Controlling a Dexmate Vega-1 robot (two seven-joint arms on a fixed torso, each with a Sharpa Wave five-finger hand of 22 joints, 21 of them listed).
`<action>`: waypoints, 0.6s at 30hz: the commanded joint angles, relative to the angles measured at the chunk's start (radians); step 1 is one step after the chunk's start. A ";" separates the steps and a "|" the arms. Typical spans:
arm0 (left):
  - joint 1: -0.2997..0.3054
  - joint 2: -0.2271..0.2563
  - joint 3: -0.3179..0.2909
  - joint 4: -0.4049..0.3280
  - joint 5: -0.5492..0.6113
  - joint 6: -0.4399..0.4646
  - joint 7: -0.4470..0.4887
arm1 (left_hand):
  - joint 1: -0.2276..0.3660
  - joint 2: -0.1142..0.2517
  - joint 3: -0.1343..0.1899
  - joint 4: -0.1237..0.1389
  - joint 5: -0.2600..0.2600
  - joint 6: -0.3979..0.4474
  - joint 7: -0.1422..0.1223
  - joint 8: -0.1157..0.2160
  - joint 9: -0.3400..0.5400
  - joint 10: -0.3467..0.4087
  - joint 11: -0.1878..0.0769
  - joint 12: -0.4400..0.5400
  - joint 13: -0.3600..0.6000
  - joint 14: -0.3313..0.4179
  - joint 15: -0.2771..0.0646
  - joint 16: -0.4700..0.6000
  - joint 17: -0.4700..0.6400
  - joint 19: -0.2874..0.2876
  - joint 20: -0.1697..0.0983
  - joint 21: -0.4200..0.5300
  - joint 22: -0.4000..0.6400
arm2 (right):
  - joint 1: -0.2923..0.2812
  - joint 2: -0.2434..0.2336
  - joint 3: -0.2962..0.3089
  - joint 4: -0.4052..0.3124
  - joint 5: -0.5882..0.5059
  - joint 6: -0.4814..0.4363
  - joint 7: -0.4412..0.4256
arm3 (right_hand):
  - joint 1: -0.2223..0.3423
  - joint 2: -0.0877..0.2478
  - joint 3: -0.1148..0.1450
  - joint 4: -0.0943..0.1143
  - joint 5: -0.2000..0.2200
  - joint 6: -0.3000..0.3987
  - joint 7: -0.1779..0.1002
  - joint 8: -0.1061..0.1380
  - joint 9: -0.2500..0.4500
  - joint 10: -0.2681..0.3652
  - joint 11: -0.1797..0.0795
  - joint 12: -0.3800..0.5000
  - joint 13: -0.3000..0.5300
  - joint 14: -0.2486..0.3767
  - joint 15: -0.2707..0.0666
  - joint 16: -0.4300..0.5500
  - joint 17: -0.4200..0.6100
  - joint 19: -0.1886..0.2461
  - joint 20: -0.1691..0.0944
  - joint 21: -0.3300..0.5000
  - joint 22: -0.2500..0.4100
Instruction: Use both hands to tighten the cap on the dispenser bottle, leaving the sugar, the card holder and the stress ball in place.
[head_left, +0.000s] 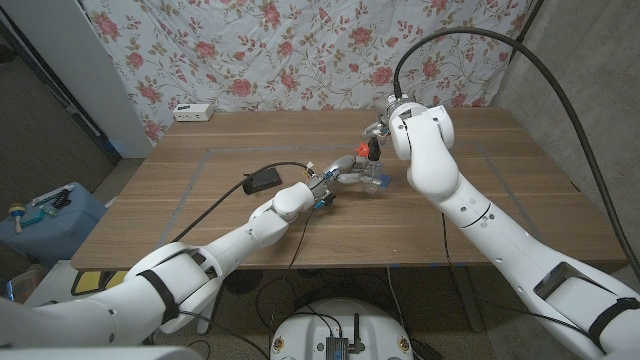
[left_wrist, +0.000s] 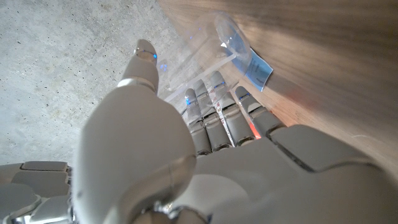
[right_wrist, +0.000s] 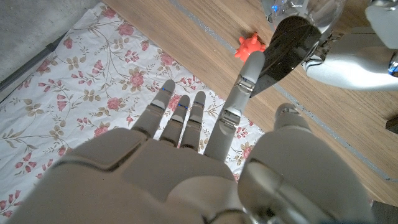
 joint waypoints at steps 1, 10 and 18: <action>0.020 0.017 -0.003 -0.044 0.007 0.011 0.014 | -0.040 0.102 0.056 0.046 -0.002 0.099 -0.025 0.008 0.003 0.008 0.001 0.004 0.005 0.010 -0.075 0.006 0.003 -0.001 -0.087 0.000 0.002 | -0.042 0.019 0.035 -0.043 -0.058 0.028 0.012 | -0.016 -0.004 -0.011 0.005 -0.004 -0.040 -0.002 -0.021 0.003 0.001 0.004 -0.008 0.003 0.008 0.000 -0.005 0.007 -0.005 0.011 -0.003 0.004; 0.021 0.018 -0.005 -0.043 0.013 0.000 0.020 | -0.040 0.102 0.058 0.046 -0.001 0.100 -0.024 0.008 0.003 0.008 0.000 0.003 0.006 0.011 -0.076 0.006 0.002 -0.001 -0.087 0.000 0.002 | -0.077 0.024 0.070 -0.097 -0.083 0.054 -0.002 | 0.015 0.005 0.006 -0.023 0.007 -0.174 -0.038 -0.084 0.011 -0.034 0.001 -0.037 0.006 0.000 0.002 -0.024 0.005 -0.027 0.014 -0.009 0.004; 0.008 0.011 -0.005 -0.017 0.011 -0.017 0.010 | -0.039 0.101 0.058 0.045 -0.001 0.101 -0.024 0.008 0.003 0.010 0.000 0.003 0.007 0.012 -0.076 0.005 0.001 -0.001 -0.087 0.000 0.002 | -0.094 0.022 0.114 -0.133 -0.050 0.084 -0.001 | 0.076 0.001 0.029 -0.074 0.012 -0.271 -0.056 -0.118 0.018 -0.081 0.011 -0.055 0.009 -0.023 0.005 -0.040 0.005 -0.047 0.012 -0.011 0.004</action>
